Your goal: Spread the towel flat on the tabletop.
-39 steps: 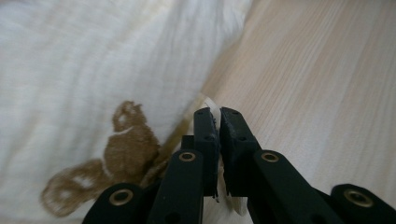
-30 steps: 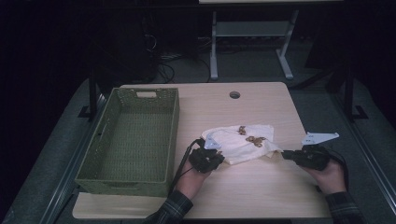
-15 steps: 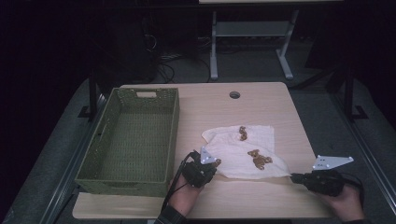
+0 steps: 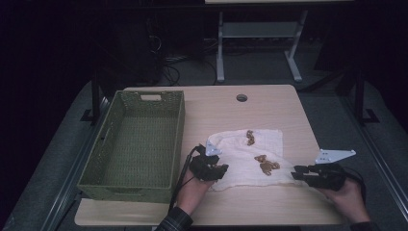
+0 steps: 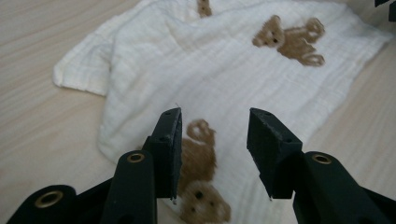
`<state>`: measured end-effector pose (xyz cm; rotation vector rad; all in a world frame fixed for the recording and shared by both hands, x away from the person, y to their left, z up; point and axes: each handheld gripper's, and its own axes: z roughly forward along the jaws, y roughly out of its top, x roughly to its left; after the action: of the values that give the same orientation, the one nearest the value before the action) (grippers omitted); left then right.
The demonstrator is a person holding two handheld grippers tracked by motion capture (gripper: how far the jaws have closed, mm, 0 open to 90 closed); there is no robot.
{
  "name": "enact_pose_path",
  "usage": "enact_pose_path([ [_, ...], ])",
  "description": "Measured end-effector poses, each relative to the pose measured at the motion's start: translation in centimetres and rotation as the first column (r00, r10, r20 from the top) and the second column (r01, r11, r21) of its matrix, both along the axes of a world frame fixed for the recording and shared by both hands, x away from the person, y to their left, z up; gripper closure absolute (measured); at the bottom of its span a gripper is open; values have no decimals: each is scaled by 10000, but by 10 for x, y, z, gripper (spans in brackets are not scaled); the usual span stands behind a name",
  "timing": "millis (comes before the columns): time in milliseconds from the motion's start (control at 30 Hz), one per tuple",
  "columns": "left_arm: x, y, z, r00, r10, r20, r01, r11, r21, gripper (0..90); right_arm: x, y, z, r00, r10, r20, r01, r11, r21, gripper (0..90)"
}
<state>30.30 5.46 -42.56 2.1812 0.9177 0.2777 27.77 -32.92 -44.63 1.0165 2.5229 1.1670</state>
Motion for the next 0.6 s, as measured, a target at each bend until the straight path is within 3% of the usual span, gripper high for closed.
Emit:
enact_pose_path([
  [333, 39, -1, 1, 9971, 735, 182, -733, 9972, -123, 535, 43, 9, 8, 9993, -117, 342, 117, 9999, 2, 671],
  [600, 66, 3, -1, 9888, 1428, 441, -1440, 9893, 242, 556, 79, 15, 11, 9989, -227, 415, 226, 9997, 30, 672],
])
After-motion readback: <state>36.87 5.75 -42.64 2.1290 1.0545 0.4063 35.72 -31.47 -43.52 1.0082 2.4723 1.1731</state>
